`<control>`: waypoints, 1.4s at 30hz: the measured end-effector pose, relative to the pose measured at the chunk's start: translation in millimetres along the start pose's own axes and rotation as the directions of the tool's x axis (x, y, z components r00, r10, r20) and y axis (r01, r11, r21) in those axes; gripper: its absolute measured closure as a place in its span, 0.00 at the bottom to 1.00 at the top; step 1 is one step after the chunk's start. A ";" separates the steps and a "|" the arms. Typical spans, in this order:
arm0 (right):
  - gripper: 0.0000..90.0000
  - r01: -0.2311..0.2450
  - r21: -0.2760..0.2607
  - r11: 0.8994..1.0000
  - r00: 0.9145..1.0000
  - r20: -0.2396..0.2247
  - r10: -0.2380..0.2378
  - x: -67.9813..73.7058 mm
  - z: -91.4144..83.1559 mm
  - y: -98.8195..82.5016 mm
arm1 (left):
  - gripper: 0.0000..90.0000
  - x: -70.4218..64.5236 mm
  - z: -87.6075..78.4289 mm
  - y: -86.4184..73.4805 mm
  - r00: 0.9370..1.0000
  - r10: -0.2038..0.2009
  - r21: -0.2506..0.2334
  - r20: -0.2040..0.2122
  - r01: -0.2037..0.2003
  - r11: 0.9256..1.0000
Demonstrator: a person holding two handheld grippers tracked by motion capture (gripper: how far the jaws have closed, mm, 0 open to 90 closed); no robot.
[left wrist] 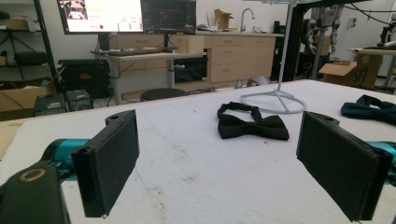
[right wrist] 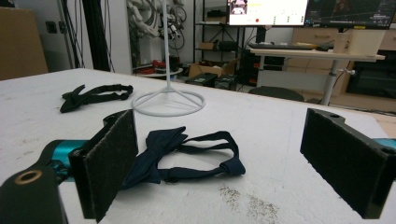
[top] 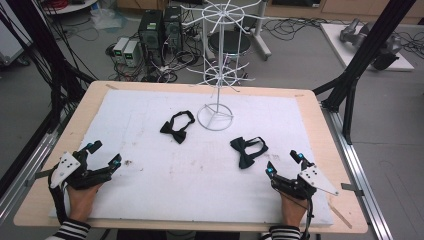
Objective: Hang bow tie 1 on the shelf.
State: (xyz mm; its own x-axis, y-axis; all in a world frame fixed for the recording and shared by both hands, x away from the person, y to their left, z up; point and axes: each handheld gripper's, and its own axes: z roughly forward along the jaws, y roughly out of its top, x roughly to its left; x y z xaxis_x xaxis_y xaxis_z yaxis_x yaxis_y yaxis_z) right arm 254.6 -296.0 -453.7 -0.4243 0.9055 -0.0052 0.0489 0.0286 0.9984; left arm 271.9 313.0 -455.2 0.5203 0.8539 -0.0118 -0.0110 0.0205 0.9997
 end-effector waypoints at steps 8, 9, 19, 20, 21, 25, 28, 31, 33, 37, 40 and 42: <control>0.12 -0.005 0.005 1.000 1.000 -0.003 0.005 0.5 0.0 0.1 | 0.15 0.1 0.0 0.3 1.000 0.007 0.009 0.000 -0.007 1.000; 0.12 -0.005 0.005 1.000 1.000 -0.003 0.005 0.5 0.0 0.1 | 0.15 -0.1 0.1 0.2 1.000 0.006 0.005 0.000 -0.006 1.000; 0.12 -0.014 0.010 1.000 1.000 -0.002 0.014 -0.7 0.5 0.3 | 0.15 -0.4 -0.3 0.1 1.000 0.002 0.001 -0.009 -0.002 1.000; 0.12 -0.008 0.010 1.000 1.000 -0.001 0.008 -0.5 0.5 0.2 | 0.15 -0.5 -0.1 0.1 1.000 0.000 0.001 -0.010 0.000 1.000; 0.12 -0.003 0.007 1.000 1.000 -0.001 0.003 -0.3 0.6 0.4 | 0.15 -0.5 -0.1 0.1 1.000 0.000 0.001 -0.010 0.000 1.000; 0.12 -0.016 0.028 0.999 1.000 -0.005 0.016 -1.7 2.2 1.6 | 0.15 -0.1 0.1 0.2 1.000 -0.001 0.004 -0.009 0.001 1.000; 0.12 -0.023 0.078 0.997 1.000 -0.014 0.024 -2.5 4.0 4.5 | 0.15 -0.1 0.2 0.2 1.000 -0.002 0.004 -0.011 0.002 1.000; 0.12 -0.024 0.098 0.995 0.999 -0.028 0.027 -1.6 4.3 13.5 | 0.15 -0.3 0.2 0.2 1.000 0.002 0.005 -0.012 -0.002 1.000; 0.12 -0.030 0.104 0.994 0.999 -0.028 0.033 -0.5 4.0 16.1 | 0.15 -0.3 0.3 0.2 1.000 -0.001 0.003 -0.012 0.001 1.000; 0.12 -0.020 0.114 0.993 0.999 -0.038 0.024 0.2 3.4 27.7 | 0.15 -0.5 0.2 0.2 1.000 0.004 0.005 -0.012 -0.004 1.000; 0.12 -0.027 0.113 0.993 0.998 -0.049 0.032 -0.5 3.0 32.2 | 0.15 -0.4 0.1 0.2 1.000 0.004 0.005 -0.014 -0.004 1.000; 0.12 -0.027 0.120 0.992 0.998 -0.050 0.033 -2.5 3.9 40.2 | 0.15 -0.3 0.1 0.2 1.000 0.004 0.006 -0.013 -0.004 1.000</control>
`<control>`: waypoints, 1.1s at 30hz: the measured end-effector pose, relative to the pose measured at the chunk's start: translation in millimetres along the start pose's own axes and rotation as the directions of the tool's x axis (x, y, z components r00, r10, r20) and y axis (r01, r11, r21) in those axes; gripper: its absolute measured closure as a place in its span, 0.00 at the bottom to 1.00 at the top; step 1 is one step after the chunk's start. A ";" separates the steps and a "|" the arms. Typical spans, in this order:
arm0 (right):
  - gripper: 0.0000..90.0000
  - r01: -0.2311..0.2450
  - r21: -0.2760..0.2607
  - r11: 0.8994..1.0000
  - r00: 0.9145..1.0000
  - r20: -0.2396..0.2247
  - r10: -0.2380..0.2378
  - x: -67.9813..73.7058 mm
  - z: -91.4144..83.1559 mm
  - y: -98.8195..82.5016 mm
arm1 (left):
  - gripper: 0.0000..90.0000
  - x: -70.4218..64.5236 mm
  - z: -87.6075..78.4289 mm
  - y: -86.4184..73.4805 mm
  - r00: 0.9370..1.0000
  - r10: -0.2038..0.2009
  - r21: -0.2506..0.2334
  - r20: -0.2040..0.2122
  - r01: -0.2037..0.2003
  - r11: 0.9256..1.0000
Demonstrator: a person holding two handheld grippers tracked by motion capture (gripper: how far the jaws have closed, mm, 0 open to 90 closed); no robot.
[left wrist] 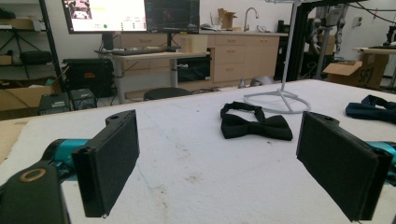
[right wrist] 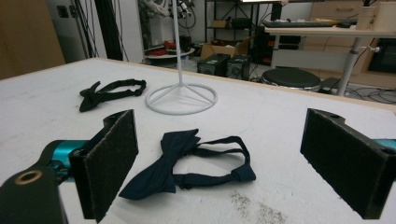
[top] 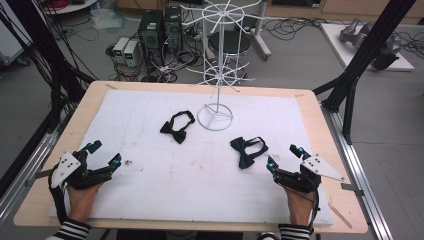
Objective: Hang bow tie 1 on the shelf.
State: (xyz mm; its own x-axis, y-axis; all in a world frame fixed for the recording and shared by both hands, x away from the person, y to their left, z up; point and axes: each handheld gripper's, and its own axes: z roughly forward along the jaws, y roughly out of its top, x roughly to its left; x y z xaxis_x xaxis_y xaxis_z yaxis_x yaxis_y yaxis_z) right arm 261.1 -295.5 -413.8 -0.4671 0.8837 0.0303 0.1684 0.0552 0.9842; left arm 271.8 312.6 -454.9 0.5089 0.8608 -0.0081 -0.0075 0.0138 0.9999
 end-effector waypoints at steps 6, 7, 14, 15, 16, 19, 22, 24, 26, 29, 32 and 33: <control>0.12 0.001 0.057 0.998 0.999 -0.033 0.001 -3.5 5.1 16.8 | 0.15 -0.3 -0.1 -0.1 1.000 0.001 -0.002 -0.001 -0.001 1.000; 0.12 0.014 0.097 0.995 0.999 -0.045 -0.010 -4.4 8.9 23.9 | 0.15 -0.2 -0.1 -0.1 1.000 0.000 -0.003 -0.001 0.000 1.000; 0.12 0.035 0.180 0.983 0.994 -0.105 -0.016 -5.9 23.6 42.1 | 0.15 -0.3 -0.2 -0.1 1.000 0.001 -0.004 -0.001 -0.001 1.000; 0.12 0.036 0.185 0.982 0.994 -0.110 -0.016 -5.8 25.1 43.5 | 0.15 -0.3 -0.2 -0.1 1.000 0.001 -0.004 0.000 -0.001 1.000; 0.12 0.033 0.194 0.980 0.993 -0.117 -0.010 -5.6 27.7 45.7 | 0.15 -0.4 -0.3 -0.1 1.000 0.001 -0.004 0.001 -0.001 1.000; 0.12 0.032 0.214 0.976 0.991 -0.131 -0.004 -5.0 32.9 50.0 | 0.15 -0.4 -0.3 -0.1 1.000 0.003 -0.005 0.000 -0.003 1.000; 0.12 0.047 0.253 0.966 0.989 -0.148 -0.009 -5.2 41.0 56.4 | 0.15 -0.4 -0.3 -0.2 1.000 0.000 -0.006 -0.001 0.000 1.000; 0.12 0.050 0.268 0.962 0.989 -0.146 -0.011 -5.6 43.1 57.9 | 0.15 -0.2 -0.4 -0.2 1.000 -0.002 -0.007 -0.001 0.002 1.000; 0.12 0.055 0.316 0.947 0.988 -0.156 -0.006 -5.7 51.3 62.2 | 0.15 -0.2 -0.4 -0.2 1.000 -0.002 -0.008 -0.001 0.002 1.000; 0.12 0.070 0.333 0.940 0.986 -0.168 -0.014 -5.5 56.3 63.8 | 0.15 -0.2 -0.5 -0.2 1.000 -0.002 -0.007 0.000 0.002 1.000; 0.12 0.091 0.379 0.921 0.983 -0.183 -0.022 -3.3 65.3 65.7 | 0.15 -0.2 -0.3 -0.2 1.000 -0.002 -0.008 -0.001 0.002 1.000; 0.12 0.103 0.383 0.918 0.982 -0.187 -0.032 -3.3 68.3 65.9 | 0.15 -0.1 -0.5 -0.1 1.000 -0.002 -0.006 0.000 0.002 1.000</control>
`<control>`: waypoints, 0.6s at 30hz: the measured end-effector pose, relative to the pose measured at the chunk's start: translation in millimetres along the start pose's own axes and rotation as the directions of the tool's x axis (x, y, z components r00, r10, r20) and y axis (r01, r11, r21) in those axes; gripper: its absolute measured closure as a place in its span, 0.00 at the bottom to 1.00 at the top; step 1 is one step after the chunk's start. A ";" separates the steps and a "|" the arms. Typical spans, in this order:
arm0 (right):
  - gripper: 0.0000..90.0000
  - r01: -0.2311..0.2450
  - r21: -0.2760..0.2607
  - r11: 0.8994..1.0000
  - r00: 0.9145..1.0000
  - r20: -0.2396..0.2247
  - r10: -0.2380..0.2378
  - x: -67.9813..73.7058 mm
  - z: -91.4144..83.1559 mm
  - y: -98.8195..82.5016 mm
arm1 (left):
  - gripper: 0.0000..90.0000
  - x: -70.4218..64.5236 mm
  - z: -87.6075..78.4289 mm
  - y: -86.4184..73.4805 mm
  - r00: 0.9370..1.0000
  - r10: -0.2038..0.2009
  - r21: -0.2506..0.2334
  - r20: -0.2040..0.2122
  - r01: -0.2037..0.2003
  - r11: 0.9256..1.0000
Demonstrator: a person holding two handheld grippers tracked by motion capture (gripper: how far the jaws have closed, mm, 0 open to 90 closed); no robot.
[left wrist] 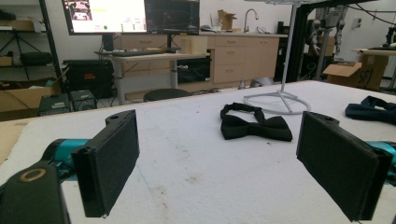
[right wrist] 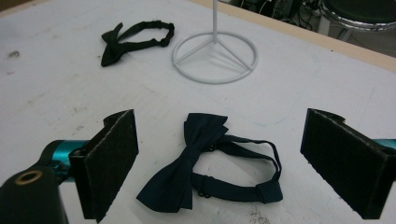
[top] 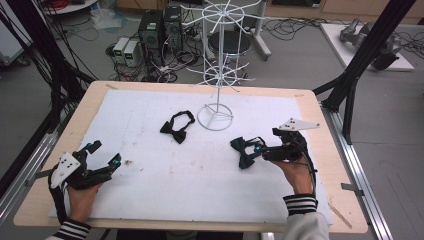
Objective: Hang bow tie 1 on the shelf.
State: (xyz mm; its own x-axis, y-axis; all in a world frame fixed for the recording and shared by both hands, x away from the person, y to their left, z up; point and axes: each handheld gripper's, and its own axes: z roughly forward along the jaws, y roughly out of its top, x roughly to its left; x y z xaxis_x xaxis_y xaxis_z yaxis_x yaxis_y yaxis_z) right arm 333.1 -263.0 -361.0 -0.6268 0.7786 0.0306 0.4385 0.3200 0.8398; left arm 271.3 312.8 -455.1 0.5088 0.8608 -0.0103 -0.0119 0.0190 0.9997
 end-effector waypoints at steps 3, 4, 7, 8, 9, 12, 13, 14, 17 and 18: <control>0.12 -0.011 0.044 0.999 1.000 -0.012 0.012 -1.9 8.1 3.9 | 0.15 0.1 -0.2 0.0 1.000 -0.002 0.000 -0.001 0.002 1.000; 0.12 -0.006 0.059 0.998 1.000 -0.015 0.007 -3.4 10.5 5.1 | 0.15 0.2 -0.2 0.0 1.000 -0.001 0.000 0.001 0.001 1.000; 0.12 -0.010 0.078 0.997 1.000 -0.022 0.011 -4.4 14.7 6.4 | 0.15 0.2 -0.2 0.0 1.000 -0.002 -0.001 0.000 0.002 1.000; 0.13 -0.010 0.088 0.996 1.000 -0.026 0.012 -5.5 16.5 6.8 | 0.15 0.2 -0.1 -0.1 1.000 -0.003 -0.002 -0.001 0.003 1.000; 0.15 -0.008 0.108 0.994 1.000 -0.028 0.011 -6.2 18.9 7.2 | 0.15 0.2 -0.1 -0.1 1.000 -0.003 -0.001 -0.001 0.003 1.000; 0.16 -0.004 0.140 0.990 0.999 -0.034 0.009 -6.9 24.8 7.8 | 0.15 0.1 -0.1 -0.1 1.000 -0.002 0.000 -0.002 0.002 1.000; 0.16 -0.004 0.162 0.987 0.999 -0.036 0.010 -7.1 29.1 8.7 | 0.15 0.3 -0.1 0.0 1.000 -0.001 0.001 -0.001 0.001 1.000; 0.16 -0.004 0.162 0.987 0.999 -0.036 0.010 -7.1 29.1 8.7 | 0.15 0.2 -0.1 0.0 1.000 -0.001 0.001 -0.002 0.001 1.000; 0.16 -0.003 0.193 0.981 0.999 -0.045 0.012 -5.6 35.6 12.0 | 0.15 0.1 0.1 0.0 1.000 -0.001 0.001 -0.001 0.001 1.000; 0.16 0.001 0.200 0.980 0.999 -0.051 0.010 -5.2 37.3 13.1 | 0.15 0.1 0.2 0.0 1.000 -0.002 0.000 -0.003 0.002 1.000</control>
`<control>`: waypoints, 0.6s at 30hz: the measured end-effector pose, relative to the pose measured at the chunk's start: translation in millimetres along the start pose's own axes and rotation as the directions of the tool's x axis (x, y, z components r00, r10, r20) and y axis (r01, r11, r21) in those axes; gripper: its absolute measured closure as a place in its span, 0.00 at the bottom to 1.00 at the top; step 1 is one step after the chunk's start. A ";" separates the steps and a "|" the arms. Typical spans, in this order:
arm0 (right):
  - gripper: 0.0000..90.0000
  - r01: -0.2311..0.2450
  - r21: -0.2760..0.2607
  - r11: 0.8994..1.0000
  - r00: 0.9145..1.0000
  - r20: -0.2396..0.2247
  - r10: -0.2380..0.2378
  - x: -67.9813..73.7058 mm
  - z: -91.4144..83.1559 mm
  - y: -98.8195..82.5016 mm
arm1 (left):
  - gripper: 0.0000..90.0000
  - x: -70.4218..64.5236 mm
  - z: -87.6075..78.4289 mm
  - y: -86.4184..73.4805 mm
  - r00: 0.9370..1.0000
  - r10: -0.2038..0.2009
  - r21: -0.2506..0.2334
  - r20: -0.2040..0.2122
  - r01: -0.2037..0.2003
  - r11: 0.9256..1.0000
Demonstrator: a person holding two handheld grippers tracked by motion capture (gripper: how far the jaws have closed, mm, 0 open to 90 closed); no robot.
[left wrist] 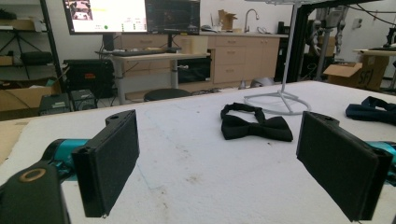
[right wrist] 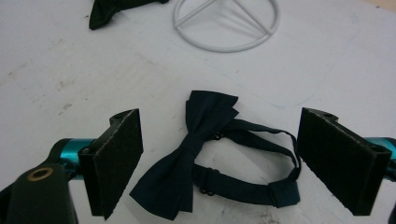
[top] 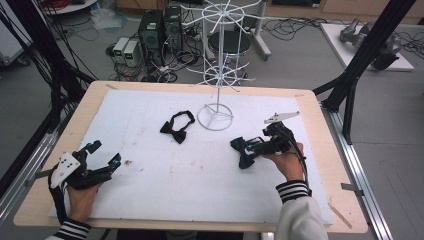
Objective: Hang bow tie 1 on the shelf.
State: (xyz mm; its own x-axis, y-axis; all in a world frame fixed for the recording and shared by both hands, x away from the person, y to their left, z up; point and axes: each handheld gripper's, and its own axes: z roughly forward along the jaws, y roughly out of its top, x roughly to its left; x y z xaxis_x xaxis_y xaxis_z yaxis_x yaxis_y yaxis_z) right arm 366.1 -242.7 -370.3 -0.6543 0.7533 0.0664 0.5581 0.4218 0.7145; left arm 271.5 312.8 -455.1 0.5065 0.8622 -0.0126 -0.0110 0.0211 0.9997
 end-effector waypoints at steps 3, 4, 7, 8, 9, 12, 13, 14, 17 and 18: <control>0.17 0.014 0.040 0.999 1.000 0.006 -0.015 2.7 4.6 6.1 | 0.15 0.0 0.0 0.0 1.000 -0.001 -0.001 0.000 0.001 1.000; 0.17 0.015 0.055 0.998 1.000 0.000 -0.015 3.5 6.5 7.6 | 0.15 0.1 0.0 0.0 1.000 0.000 0.000 0.001 0.000 1.000; 0.17 0.023 0.126 0.992 1.000 0.004 -0.024 5.3 14.8 10.9 | 0.15 0.0 0.0 0.0 1.000 -0.002 -0.001 -0.001 0.002 1.000; 0.17 0.023 0.126 0.992 1.000 0.004 -0.024 5.3 14.8 10.9 | 0.15 0.1 0.0 0.0 1.000 -0.001 0.000 -0.001 0.001 1.000; 0.17 0.026 0.140 0.990 1.000 0.006 -0.027 5.6 17.1 11.4 | 0.15 0.0 0.0 0.0 1.000 -0.001 0.000 -0.001 0.001 1.000; 0.18 0.019 0.175 0.984 1.000 0.013 -0.021 6.9 25.1 12.4 | 0.15 0.0 0.1 0.0 1.000 -0.002 0.000 -0.002 0.002 1.000; 0.18 0.016 0.183 0.983 1.000 0.014 -0.019 7.6 27.3 12.6 | 0.15 0.0 0.0 0.0 1.000 -0.001 0.000 -0.001 0.001 1.000; 0.19 0.018 0.197 0.980 1.000 0.015 -0.021 8.7 30.0 13.0 | 0.15 0.0 0.0 0.1 1.000 0.001 0.001 0.000 -0.001 1.000; 0.21 0.033 0.223 0.974 0.999 0.016 -0.038 10.2 36.9 13.7 | 0.15 0.0 0.0 0.1 1.000 0.001 0.001 0.000 -0.001 1.000; 0.22 0.032 0.235 0.972 0.999 0.018 -0.037 10.8 39.2 13.9 | 0.15 0.0 0.0 0.0 1.000 0.000 0.001 -0.001 0.000 1.000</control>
State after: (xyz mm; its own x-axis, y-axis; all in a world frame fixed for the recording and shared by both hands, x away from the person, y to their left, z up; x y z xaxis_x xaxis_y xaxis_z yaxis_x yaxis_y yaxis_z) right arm 386.8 -208.9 -387.0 -0.6652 0.7462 0.0267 0.6410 0.5523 0.5329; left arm 271.5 312.7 -455.1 0.5053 0.8628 -0.0122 -0.0108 0.0204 0.9997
